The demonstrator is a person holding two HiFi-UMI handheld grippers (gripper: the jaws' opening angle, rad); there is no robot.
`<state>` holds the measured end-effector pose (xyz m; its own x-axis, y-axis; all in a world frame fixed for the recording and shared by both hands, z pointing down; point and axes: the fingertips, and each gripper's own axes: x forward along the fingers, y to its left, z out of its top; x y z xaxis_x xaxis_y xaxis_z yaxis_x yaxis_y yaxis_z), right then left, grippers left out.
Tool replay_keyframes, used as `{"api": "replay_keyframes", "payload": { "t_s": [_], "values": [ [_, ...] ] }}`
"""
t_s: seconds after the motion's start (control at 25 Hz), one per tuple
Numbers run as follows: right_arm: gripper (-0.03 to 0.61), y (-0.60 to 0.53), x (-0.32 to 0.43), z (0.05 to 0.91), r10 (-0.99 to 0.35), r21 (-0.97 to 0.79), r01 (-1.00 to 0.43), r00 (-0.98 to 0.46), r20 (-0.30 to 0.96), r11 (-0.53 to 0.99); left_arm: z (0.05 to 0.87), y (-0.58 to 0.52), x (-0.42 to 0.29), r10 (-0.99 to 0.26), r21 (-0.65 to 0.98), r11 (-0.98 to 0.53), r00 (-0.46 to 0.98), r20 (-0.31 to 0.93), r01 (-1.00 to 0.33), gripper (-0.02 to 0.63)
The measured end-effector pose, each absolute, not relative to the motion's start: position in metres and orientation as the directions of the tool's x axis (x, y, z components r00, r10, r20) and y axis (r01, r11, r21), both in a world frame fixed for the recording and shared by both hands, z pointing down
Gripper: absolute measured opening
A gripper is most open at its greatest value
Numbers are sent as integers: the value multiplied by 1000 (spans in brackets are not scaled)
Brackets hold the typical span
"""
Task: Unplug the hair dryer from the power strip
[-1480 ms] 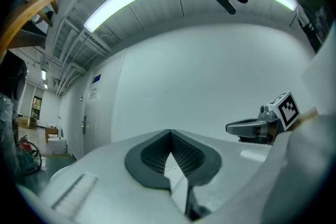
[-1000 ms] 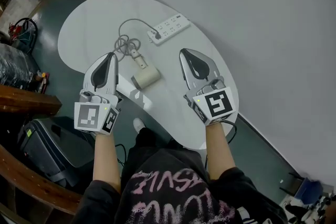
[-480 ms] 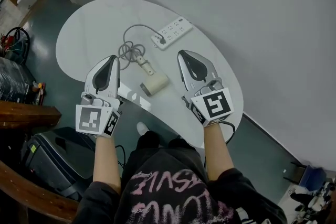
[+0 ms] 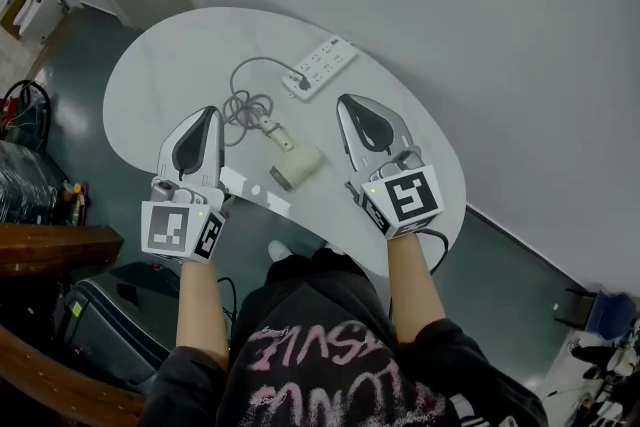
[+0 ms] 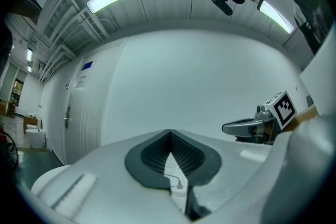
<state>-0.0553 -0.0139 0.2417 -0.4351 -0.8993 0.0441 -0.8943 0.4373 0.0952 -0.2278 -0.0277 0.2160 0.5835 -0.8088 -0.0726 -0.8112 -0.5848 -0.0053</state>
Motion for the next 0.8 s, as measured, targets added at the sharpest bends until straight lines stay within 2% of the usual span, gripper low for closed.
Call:
{"api": "replay_keyframes", "payload": {
  "t_s": [0.8],
  "values": [
    [9,-42,42,262,-916,-5,-916,-400,15,400,217,-72,-107,-746,-83,-665,666,16,-742,0]
  ]
}}
